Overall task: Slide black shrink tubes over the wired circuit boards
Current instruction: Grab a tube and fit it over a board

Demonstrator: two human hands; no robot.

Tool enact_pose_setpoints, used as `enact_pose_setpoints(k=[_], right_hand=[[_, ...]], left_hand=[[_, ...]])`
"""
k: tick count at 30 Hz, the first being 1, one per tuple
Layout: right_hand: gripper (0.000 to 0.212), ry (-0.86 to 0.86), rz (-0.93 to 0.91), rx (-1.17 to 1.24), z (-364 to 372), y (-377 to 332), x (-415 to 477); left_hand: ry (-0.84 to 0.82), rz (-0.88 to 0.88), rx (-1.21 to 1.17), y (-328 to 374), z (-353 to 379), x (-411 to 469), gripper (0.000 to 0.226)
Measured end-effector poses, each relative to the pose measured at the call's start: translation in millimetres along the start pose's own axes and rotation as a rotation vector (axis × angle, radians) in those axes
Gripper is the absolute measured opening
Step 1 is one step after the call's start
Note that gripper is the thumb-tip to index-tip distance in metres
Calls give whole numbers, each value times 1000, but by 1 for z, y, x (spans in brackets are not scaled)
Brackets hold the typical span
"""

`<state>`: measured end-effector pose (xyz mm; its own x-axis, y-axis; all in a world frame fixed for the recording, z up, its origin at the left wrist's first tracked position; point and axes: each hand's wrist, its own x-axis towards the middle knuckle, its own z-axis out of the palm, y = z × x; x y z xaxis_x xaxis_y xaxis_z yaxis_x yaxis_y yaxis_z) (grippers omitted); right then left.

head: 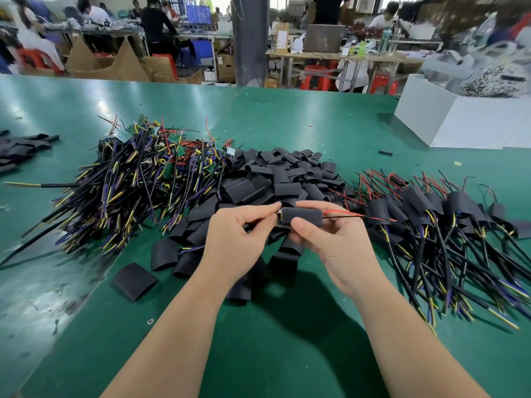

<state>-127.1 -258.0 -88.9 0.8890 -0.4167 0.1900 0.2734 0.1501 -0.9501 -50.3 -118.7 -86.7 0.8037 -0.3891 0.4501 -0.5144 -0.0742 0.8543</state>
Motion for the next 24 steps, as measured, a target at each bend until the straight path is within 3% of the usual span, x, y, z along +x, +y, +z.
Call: enact_pose_setpoints(k=[4,8,13,17,20,24], right_hand=[[34,10,92,141,1,3,1],[35,4,80,44,1,7,1],[45,-31,52,-137,8,14,-2],[74,-3,183,96,14,13,-2],[67,-1,242,195,13,12,0],[66,17,187,267,16,5,-2]], left_hand=[[36,21,31,0,0,1,24],[-10,91,109,-3,-3,1,19],[11,102,39,-3,-4,2,19],[-43,78,13,-1,-6,3,19],[-69,64,8,-3,-7,3,33],[-83,1,-62,-7,-8,3,42]])
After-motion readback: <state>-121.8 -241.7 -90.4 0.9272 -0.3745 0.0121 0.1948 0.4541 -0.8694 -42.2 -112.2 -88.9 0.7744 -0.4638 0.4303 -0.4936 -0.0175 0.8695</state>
